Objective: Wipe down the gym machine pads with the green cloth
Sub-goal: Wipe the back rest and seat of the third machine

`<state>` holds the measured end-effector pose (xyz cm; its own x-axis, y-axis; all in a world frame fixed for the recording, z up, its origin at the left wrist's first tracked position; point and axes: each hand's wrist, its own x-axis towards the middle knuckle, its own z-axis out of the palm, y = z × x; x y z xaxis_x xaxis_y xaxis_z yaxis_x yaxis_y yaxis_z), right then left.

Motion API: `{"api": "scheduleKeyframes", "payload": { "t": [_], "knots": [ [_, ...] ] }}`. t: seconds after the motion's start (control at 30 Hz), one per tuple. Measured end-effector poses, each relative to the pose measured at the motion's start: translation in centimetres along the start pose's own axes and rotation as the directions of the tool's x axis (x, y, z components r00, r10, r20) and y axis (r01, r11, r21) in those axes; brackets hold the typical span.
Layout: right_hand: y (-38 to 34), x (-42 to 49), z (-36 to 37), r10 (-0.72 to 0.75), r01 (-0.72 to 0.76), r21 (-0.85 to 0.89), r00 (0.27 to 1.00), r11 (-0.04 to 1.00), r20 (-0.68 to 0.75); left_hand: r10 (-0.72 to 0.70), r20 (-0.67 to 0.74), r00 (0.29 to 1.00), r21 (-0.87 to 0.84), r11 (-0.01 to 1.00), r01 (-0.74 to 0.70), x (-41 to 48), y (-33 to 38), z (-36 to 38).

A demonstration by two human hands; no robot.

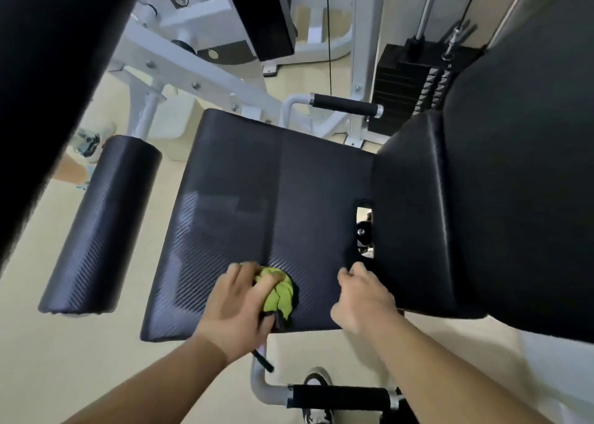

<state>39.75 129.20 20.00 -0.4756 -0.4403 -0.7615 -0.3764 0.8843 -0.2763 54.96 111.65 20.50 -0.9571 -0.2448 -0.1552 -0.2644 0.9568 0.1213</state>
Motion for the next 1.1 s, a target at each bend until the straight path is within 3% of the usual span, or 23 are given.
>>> {"api": "scheduleKeyframes", "payload": {
  "t": [0.23,0.3,0.37,0.43,0.5,0.6,0.67,0.77,0.8,0.87,0.93,0.97,1.03,1.1],
  "knots": [
    [-0.1,0.9,1.2,-0.021,0.024,-0.116,0.999,0.993,0.030,-0.149,-0.106,0.983,0.051,0.987,0.155,14.4,3.3,2.1],
    [0.2,1.2,2.0,-0.020,0.021,-0.050,1.000,0.999,0.023,-0.134,-0.097,0.986,0.028,0.990,0.137,18.1,5.4,3.3],
    [0.7,1.0,2.6,-0.016,0.018,0.155,1.000,0.988,-0.016,-0.081,-0.074,0.994,0.015,0.996,0.083,19.7,7.2,4.2],
    [2.0,-0.5,4.0,0.040,0.025,0.441,0.990,0.897,-0.136,0.030,-0.030,0.999,0.015,0.999,-0.030,18.3,8.9,5.3],
    [3.8,-3.0,5.9,0.144,0.035,0.569,0.953,0.821,-0.267,0.107,-0.008,0.994,-0.013,0.994,-0.107,15.0,10.0,6.4],
    [6.0,-6.1,8.5,0.225,-0.083,0.558,0.956,0.825,-0.191,0.141,0.039,0.989,-0.056,0.989,-0.138,9.1,11.2,7.3],
    [7.0,-6.3,9.1,0.265,-0.141,0.585,0.955,0.799,-0.132,0.270,0.128,0.954,-0.050,0.963,-0.266,4.6,11.4,7.3],
    [7.0,-6.2,9.1,0.229,-0.134,0.522,0.966,0.842,-0.122,0.418,0.286,0.862,0.041,0.894,-0.447,-1.4,8.1,5.8],
    [6.7,-6.3,9.3,0.195,-0.118,0.490,0.975,0.864,-0.110,0.410,0.260,0.874,0.061,0.896,-0.439,-2.4,6.2,4.9],
    [6.0,-6.5,10.2,0.093,-0.055,0.423,0.993,0.905,-0.070,0.273,0.135,0.952,0.077,0.955,-0.285,-3.4,2.0,2.8],
    [5.0,-7.1,11.1,-0.008,0.015,0.319,1.000,0.948,-0.025,-0.023,-0.057,0.998,0.063,0.998,0.027,-4.0,-1.8,0.2],
    [4.6,-7.4,11.5,-0.049,0.055,0.237,0.998,0.970,-0.028,-0.198,-0.137,0.971,0.016,0.979,0.202,-4.5,-3.5,-0.8],
    [3.8,-8.1,11.8,-0.115,0.118,0.048,0.991,0.992,-0.061,-0.485,-0.206,0.850,-0.091,0.874,0.477,-5.5,-5.2,-2.1],
    [3.2,-8.2,12.1,-0.152,0.145,-0.079,0.984,0.986,-0.095,-0.624,-0.219,0.750,-0.145,0.781,0.607,-6.3,-4.3,-1.9]
  ]
}}
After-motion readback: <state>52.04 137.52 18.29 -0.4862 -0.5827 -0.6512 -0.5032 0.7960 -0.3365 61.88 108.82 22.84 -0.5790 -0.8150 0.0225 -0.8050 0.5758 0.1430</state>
